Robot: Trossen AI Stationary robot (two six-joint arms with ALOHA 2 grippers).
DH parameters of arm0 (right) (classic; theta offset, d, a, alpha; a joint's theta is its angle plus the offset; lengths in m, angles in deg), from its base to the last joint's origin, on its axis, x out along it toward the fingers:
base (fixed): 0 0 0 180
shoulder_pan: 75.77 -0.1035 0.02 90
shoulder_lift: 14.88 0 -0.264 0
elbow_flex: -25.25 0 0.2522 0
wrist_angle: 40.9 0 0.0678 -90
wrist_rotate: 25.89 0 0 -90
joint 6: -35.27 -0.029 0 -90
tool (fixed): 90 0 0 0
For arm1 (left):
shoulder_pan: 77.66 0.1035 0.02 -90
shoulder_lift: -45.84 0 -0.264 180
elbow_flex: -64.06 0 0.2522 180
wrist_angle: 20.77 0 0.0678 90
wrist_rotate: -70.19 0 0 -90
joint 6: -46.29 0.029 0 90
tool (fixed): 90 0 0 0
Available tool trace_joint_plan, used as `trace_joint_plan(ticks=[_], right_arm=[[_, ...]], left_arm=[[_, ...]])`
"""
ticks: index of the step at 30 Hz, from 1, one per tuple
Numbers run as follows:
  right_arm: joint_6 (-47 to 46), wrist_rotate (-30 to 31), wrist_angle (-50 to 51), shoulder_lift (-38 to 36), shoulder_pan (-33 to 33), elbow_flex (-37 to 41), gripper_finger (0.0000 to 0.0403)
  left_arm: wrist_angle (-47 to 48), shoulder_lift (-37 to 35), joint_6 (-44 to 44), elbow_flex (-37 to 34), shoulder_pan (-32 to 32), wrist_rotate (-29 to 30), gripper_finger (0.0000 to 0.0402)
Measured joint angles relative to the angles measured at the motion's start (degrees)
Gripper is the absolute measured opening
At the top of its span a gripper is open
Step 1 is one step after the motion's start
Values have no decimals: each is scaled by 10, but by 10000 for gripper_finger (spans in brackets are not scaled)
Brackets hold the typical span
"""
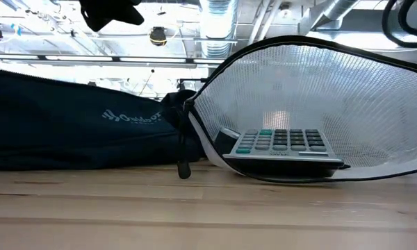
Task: Unpack backpack
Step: Remove the transparent pack from zip bag, then remove the gray calculator from the white zip bag
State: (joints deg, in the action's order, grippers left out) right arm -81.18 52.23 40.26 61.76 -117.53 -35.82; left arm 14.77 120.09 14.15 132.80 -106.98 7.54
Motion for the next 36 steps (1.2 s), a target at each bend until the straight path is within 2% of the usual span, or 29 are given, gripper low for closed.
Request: trace_joint_plan(ticks=[3, 12, 16, 20, 25, 31, 36], right_arm=[[14, 0, -4, 0, 6, 0, 23], [33, -1, -16, 0, 7, -7, 126], [85, -3, -8, 0, 2, -48, 139], [90, 4, 17, 0, -16, -104, 133], [140, 95, -21, 0, -45, -141, 129], [370, 264, -134, 14, -61, -141, 128], [540, 342, -271, 42, -60, -141, 128]], left_arm=[[11, 0, 0, 0, 0, 0, 134], [11, 0, -16, 0, 0, 4, 134], [11, 0, -22, 0, 3, 7, 134], [7, 0, -22, 0, 13, 15, 134], [4, 0, -45, 0, 27, 18, 134], [4, 0, -78, 0, 31, 18, 134], [4, 0, -170, 0, 39, 19, 134]])
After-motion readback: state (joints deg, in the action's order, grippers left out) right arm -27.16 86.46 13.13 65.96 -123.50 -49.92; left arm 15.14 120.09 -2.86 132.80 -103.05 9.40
